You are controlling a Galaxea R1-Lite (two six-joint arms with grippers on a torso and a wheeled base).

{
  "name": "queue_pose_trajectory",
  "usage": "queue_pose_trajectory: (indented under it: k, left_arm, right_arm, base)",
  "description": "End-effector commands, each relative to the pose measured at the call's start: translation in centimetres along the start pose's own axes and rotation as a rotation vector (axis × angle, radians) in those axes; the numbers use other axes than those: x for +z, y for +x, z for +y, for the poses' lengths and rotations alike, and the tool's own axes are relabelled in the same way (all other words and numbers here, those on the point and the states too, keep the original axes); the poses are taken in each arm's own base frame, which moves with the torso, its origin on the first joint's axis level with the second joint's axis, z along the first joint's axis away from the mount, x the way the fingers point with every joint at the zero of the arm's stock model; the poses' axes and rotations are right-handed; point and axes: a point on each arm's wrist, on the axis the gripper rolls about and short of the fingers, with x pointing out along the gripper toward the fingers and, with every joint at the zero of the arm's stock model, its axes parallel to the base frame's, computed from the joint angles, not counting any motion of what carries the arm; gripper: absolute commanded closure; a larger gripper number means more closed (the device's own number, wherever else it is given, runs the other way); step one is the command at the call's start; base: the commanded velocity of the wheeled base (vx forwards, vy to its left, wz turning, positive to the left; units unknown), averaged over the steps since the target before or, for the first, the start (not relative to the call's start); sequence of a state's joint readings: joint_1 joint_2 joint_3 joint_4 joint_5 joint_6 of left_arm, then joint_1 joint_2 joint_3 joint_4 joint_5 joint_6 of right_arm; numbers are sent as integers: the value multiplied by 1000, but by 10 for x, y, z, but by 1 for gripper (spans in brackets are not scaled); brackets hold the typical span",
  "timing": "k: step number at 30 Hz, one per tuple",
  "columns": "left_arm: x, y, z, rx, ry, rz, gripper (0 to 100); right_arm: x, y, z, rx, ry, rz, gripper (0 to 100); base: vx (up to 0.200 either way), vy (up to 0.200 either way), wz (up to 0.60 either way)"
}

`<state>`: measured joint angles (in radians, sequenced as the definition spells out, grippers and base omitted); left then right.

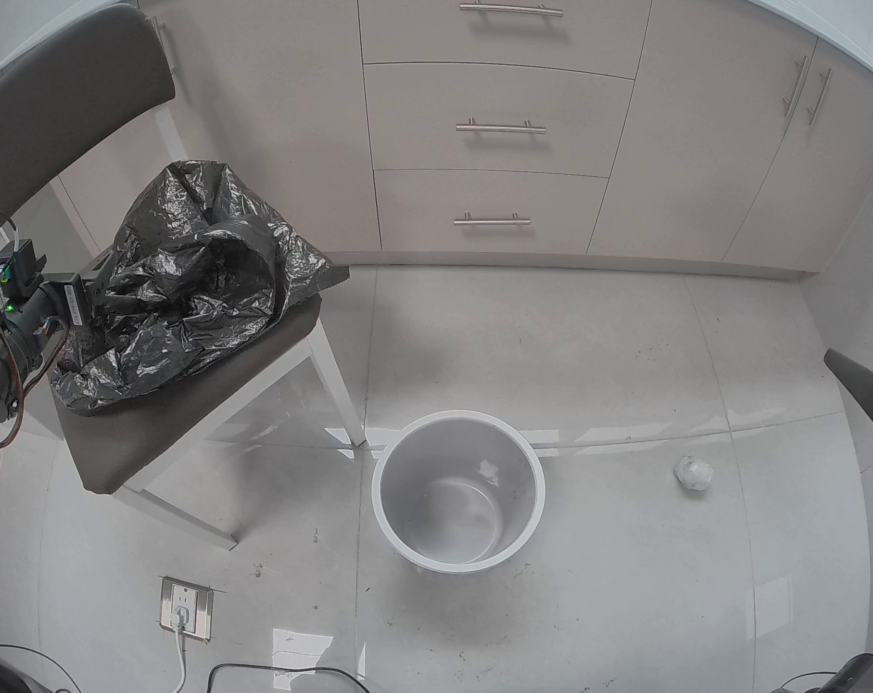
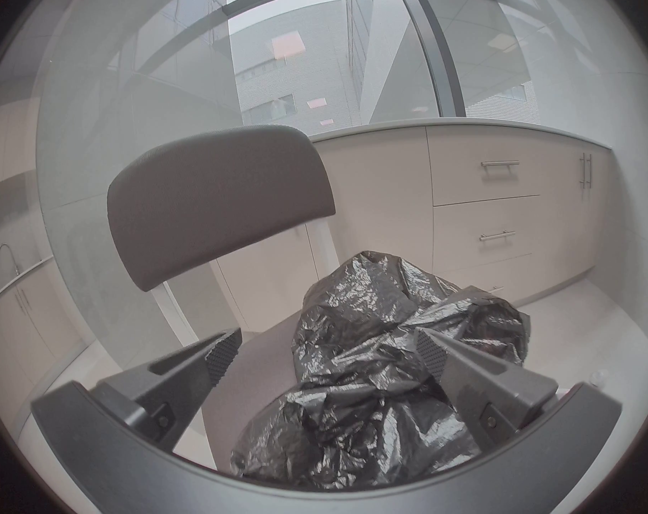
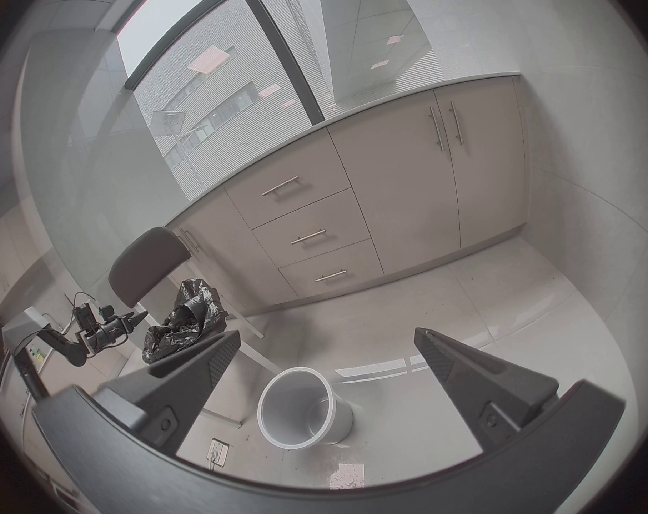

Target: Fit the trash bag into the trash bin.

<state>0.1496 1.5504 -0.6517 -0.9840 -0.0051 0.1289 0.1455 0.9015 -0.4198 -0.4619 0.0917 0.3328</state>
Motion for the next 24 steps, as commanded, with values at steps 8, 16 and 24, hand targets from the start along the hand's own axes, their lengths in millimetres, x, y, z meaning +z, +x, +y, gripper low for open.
queue_pose_trajectory:
  k: [8,16,24]
  left_arm:
    - [-5,30,-8,-286,13,-83,0]
    - [-2,49,-38,-387,149,-68,0]
    - [-8,54,-79,-499,238,-44,0]
  right_arm:
    - [-5,4,-2,-6,1,27,0]
    - [-4,5,-1,-4,1,28,0]
    - [-6,5,-2,-7,3,35,0]
  base:
    - [0,0,0]
    - [0,0,0]
    - [0,0,0]
